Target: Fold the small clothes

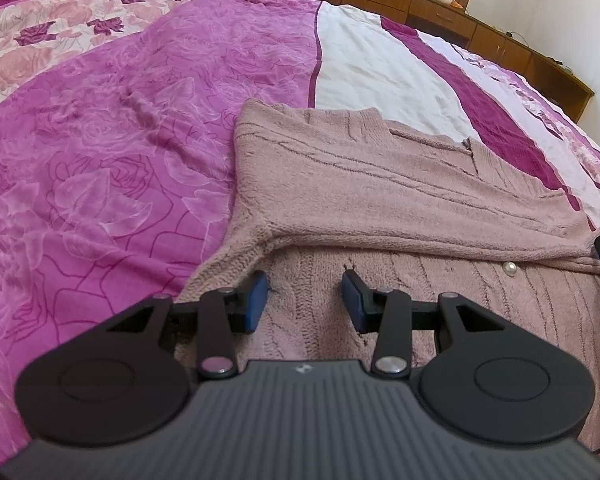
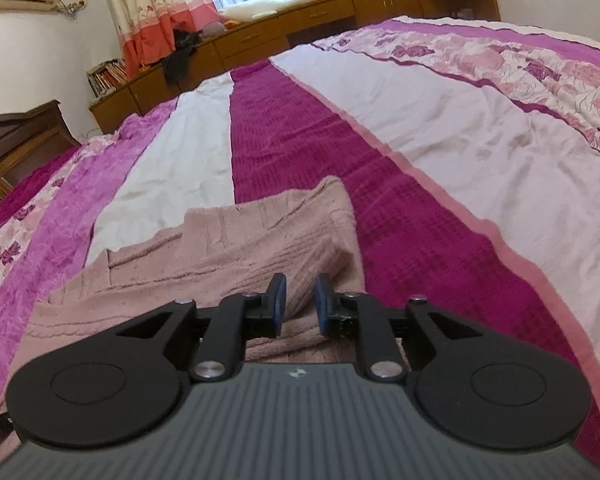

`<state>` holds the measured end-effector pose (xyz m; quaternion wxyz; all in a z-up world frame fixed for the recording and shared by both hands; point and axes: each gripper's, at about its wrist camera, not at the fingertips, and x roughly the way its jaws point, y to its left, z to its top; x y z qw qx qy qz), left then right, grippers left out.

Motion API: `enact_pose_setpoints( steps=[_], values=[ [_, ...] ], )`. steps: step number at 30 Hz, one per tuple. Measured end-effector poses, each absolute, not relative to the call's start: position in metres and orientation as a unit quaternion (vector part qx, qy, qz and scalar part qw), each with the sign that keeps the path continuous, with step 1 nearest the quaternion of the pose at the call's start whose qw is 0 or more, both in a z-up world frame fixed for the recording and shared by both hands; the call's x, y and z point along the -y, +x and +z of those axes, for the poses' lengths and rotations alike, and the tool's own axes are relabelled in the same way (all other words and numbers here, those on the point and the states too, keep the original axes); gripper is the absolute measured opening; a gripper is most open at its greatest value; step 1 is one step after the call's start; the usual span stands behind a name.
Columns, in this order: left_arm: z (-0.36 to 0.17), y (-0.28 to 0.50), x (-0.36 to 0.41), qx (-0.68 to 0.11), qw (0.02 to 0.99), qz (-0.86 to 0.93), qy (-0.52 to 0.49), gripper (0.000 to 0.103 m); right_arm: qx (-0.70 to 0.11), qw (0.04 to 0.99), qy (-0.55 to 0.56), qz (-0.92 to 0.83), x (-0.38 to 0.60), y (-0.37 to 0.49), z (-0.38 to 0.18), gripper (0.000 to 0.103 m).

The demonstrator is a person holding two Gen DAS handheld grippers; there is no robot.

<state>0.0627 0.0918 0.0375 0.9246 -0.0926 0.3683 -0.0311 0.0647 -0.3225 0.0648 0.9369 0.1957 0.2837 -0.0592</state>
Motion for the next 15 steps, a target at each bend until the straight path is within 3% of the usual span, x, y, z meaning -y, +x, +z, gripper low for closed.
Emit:
enact_pose_setpoints(
  steps=[7, 15],
  values=[
    [0.0373, 0.0626, -0.0915, -0.368, 0.925, -0.031, -0.092, 0.043, -0.269, 0.943, 0.191, -0.051, 0.3212, 0.0608, 0.073, 0.042],
    [0.0372, 0.0626, -0.0909, -0.368, 0.925, -0.031, -0.091, 0.043, -0.272, 0.941, 0.195, -0.048, 0.321, 0.0619, 0.0723, 0.043]
  ],
)
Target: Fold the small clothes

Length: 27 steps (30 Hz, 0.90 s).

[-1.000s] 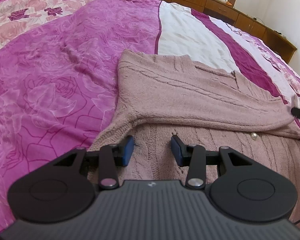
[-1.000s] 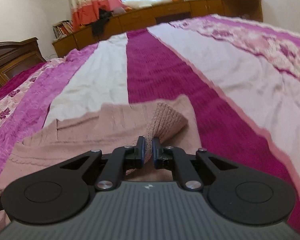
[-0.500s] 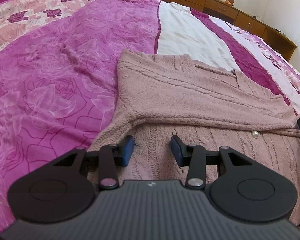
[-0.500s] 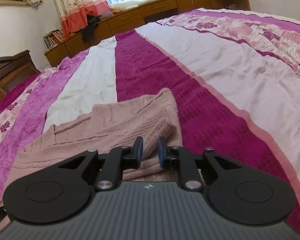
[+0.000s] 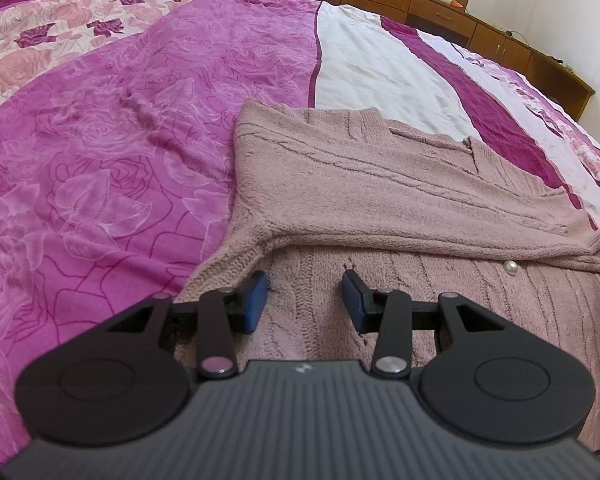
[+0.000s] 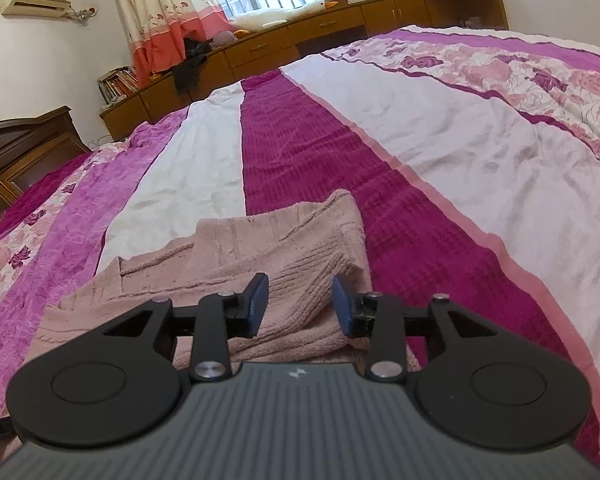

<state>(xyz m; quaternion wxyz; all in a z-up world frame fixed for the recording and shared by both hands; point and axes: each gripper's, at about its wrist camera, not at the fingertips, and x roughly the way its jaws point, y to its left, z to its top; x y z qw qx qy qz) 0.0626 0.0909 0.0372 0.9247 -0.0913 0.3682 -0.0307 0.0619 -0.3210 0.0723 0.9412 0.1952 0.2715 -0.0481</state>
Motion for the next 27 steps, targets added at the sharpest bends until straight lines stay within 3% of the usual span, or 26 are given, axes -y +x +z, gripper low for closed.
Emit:
enact_pose_setpoints(
  steps=[19, 22, 23, 27],
  values=[
    [0.038, 0.063, -0.09, -0.368, 0.925, -0.028, -0.085, 0.043, -0.27, 0.939, 0.206, -0.052, 0.33, 0.064, 0.066, 0.044],
    [0.038, 0.063, -0.09, -0.369, 0.925, -0.028, -0.083, 0.043, -0.279, 0.938, 0.199, -0.047, 0.334, 0.071, 0.066, 0.052],
    [0.038, 0.063, -0.09, -0.369, 0.925, -0.027, -0.083, 0.043, -0.285, 0.938, 0.193, -0.043, 0.334, 0.076, 0.066, 0.061],
    [0.038, 0.063, -0.089, -0.368, 0.926, -0.027, -0.082, 0.043, -0.289, 0.941, 0.174, -0.042, 0.335, 0.087, 0.064, 0.062]
  ],
)
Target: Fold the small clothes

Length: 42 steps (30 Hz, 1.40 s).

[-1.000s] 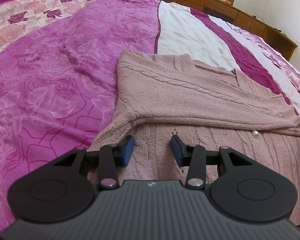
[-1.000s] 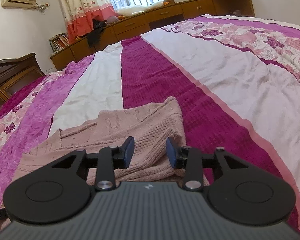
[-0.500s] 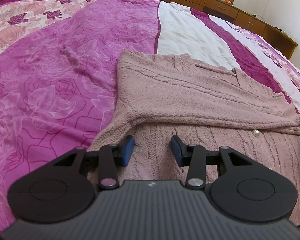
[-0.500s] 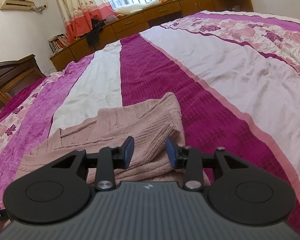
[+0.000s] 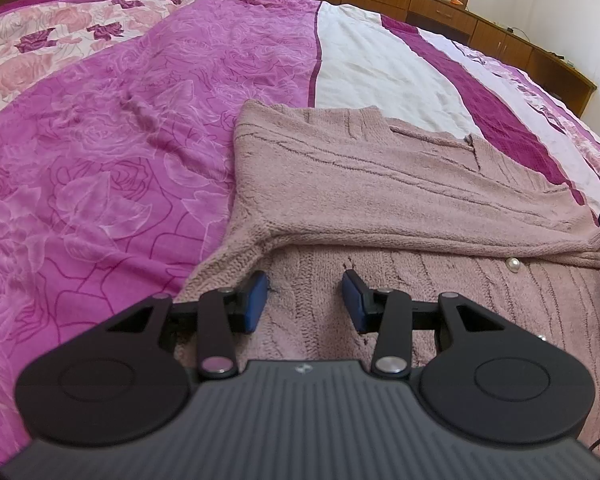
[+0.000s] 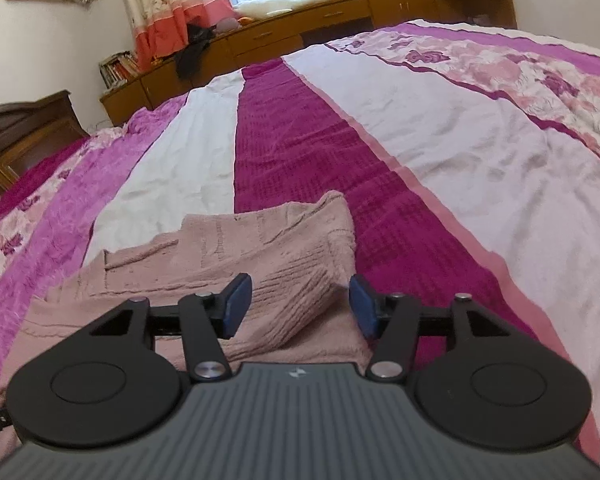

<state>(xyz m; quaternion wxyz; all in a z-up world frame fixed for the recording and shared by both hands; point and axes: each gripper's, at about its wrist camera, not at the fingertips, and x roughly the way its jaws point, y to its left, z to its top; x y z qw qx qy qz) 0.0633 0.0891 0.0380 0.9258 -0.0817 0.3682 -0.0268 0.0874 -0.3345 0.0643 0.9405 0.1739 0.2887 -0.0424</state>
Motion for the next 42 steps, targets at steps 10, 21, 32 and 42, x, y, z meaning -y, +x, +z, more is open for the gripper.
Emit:
enact_pose_setpoints(
  steps=[10, 21, 32, 42],
  values=[
    [0.038, 0.064, -0.09, -0.368, 0.926, -0.027, -0.08, 0.043, -0.317, 0.932, 0.171, -0.043, 0.336, 0.111, 0.06, 0.016],
    [0.038, 0.064, -0.086, -0.371, 0.925, -0.024, -0.076, 0.044, -0.318, 0.939, 0.126, -0.028, 0.344, 0.105, 0.058, 0.012],
    [0.053, 0.058, -0.088, -0.368, 0.925, -0.024, -0.089, 0.044, -0.266, 0.953, 0.143, -0.03, 0.345, 0.094, 0.079, 0.032],
    [0.066, 0.058, -0.076, -0.353, 0.932, -0.036, -0.077, 0.044, -0.321, 0.94, 0.113, -0.013, 0.328, 0.145, 0.035, 0.032]
  ],
)
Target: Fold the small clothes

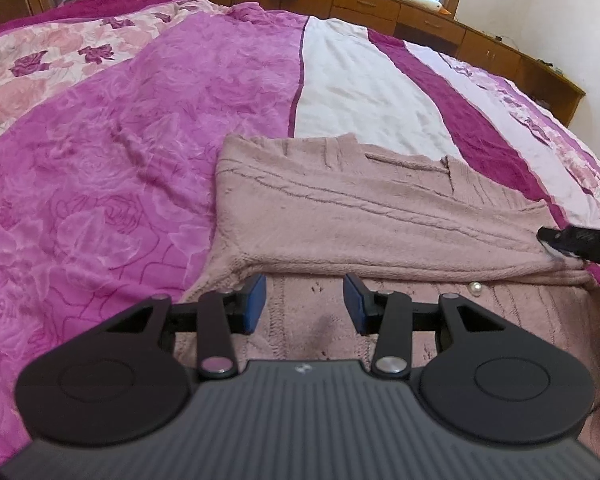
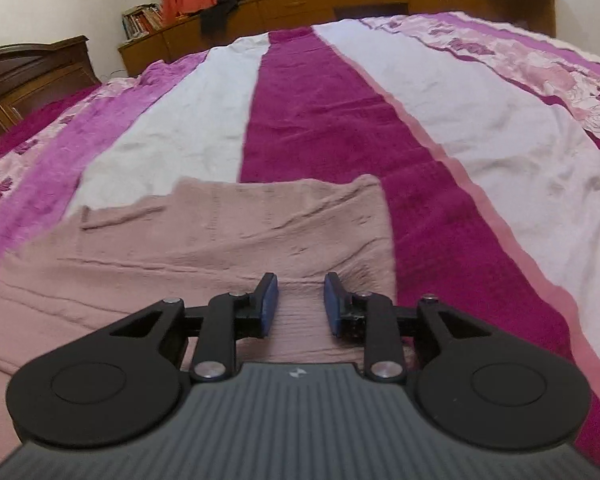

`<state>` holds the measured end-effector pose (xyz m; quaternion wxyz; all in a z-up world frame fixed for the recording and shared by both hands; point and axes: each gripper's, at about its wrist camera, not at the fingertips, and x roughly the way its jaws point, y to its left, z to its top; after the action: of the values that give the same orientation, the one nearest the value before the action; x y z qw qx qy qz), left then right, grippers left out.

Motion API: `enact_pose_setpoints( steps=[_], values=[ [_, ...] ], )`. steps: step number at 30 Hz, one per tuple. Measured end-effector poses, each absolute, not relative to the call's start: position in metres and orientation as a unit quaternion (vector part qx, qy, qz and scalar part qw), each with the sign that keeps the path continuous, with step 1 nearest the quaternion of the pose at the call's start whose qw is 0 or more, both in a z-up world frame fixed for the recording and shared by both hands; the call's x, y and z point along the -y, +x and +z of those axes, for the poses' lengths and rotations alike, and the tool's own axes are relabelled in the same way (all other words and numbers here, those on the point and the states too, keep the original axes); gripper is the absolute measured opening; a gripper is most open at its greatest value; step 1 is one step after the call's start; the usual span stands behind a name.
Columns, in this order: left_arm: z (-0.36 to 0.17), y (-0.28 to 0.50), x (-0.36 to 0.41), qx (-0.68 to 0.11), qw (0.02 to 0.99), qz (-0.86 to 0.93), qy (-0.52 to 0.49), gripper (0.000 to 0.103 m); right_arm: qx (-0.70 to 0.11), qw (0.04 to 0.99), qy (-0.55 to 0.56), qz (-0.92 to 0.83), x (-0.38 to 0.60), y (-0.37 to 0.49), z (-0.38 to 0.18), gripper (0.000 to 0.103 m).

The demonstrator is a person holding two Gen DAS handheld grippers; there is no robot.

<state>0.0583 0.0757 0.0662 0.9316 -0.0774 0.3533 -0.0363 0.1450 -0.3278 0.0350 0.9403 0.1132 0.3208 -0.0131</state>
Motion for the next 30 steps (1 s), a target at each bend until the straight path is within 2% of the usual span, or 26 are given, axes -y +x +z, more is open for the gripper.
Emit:
enact_pose_setpoints(
  steps=[5, 9, 17, 23, 30],
  values=[
    [0.06, 0.055, -0.08, -0.359, 0.93, -0.027, -0.068, 0.044, -0.322, 0.935, 0.15, -0.017, 0.334, 0.136, 0.043, 0.034],
    [0.062, 0.052, -0.082, -0.357, 0.932, -0.024, -0.06, 0.044, -0.313, 0.937, 0.153, 0.002, 0.331, 0.115, 0.066, 0.049],
    [0.078, 0.04, -0.072, -0.347, 0.936, -0.041, -0.041, 0.044, -0.293, 0.947, 0.109, 0.072, 0.312, 0.047, 0.116, 0.061],
    [0.085, 0.023, -0.061, -0.349, 0.936, -0.044, -0.012, 0.045, -0.299, 0.944, 0.086, 0.109, 0.298, 0.001, 0.138, 0.061],
    [0.092, -0.001, -0.055, -0.345, 0.937, -0.051, 0.007, 0.055, -0.329, 0.934, 0.012, 0.139, 0.278, -0.049, 0.136, 0.062]
  ],
)
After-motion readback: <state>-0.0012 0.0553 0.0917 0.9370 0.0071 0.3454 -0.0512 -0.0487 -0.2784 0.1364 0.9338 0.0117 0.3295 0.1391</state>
